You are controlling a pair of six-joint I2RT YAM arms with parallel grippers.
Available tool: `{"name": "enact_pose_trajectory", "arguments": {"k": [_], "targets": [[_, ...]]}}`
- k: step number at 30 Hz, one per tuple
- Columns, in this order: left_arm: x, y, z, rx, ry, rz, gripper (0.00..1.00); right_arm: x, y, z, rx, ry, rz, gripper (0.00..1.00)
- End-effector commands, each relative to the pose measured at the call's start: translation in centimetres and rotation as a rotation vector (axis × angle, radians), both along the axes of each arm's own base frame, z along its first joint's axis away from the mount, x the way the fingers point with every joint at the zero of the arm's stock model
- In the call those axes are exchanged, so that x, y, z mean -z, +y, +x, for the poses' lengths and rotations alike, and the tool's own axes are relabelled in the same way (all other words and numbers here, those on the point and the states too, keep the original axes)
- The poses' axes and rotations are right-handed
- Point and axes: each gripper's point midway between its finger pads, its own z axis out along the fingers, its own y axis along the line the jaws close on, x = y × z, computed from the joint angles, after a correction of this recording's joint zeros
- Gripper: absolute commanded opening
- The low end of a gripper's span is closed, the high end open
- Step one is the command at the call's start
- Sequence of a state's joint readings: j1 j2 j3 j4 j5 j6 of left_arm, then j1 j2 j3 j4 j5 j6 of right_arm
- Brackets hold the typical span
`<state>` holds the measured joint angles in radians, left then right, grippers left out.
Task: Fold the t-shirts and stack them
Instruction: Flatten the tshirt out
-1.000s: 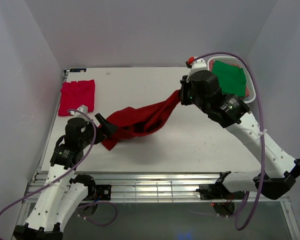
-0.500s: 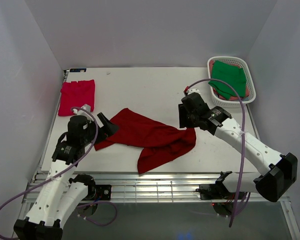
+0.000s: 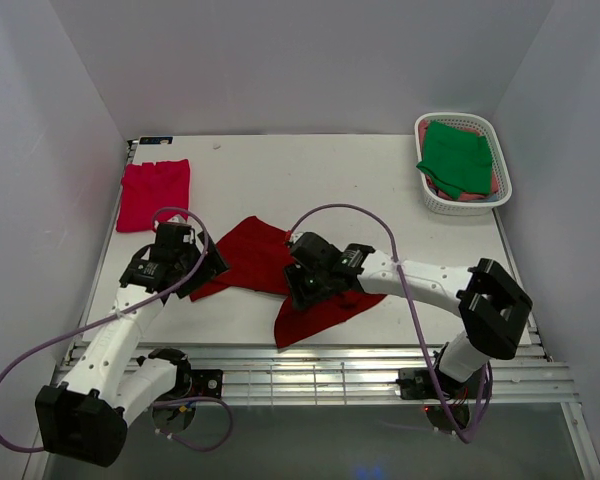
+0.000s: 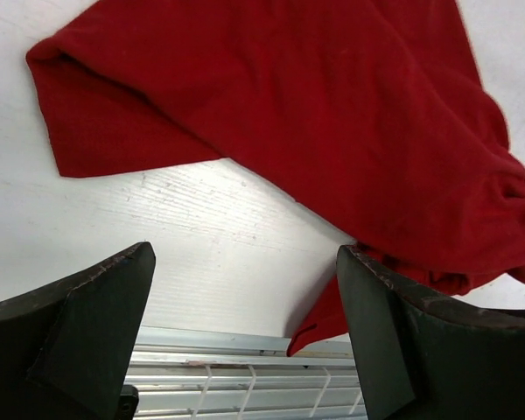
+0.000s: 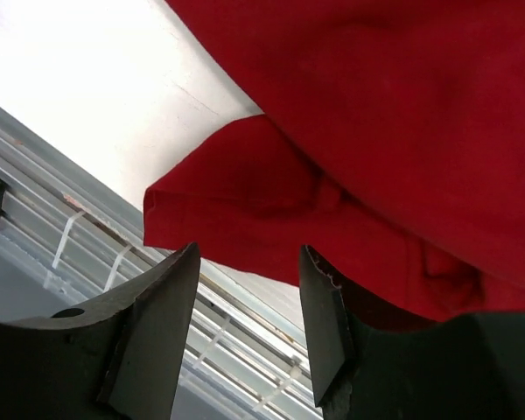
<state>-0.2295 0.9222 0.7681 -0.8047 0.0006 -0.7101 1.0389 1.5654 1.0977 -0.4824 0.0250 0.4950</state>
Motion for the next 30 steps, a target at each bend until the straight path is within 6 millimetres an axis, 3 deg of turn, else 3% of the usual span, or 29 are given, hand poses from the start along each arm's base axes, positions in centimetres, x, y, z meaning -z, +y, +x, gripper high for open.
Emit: {"name": "enact_pose_trajectory", "arguments": {"k": [1,6,19,25,30], "targets": [[0.7,0.2,-0.3,-0.011,0.056,0.016,0.95,0.8,1.8,-0.1,0.028,0.019,0.018,0.55],[0.9,0.1,-0.8,-0.01,0.052,0.006,0.95,2.4,0.5,0.1,0.061,-0.001,-0.049,0.55],[0.2,-0.6,-1.6,0.009,0.04,-0.041,0.96,5.5,1.2,1.6,0.022,-0.046,-0.124,0.52],[-0.5,-0.4,-2.1,0.01,0.021,-0.041,0.96,5.7,1.1,2.5,0.026,-0.084,-0.145,0.5],[-0.7,-0.2,-2.7,0.011,0.017,-0.044,0.96,4.0,0.9,3.0,0.036,-0.115,-0.155,0.49]]}}
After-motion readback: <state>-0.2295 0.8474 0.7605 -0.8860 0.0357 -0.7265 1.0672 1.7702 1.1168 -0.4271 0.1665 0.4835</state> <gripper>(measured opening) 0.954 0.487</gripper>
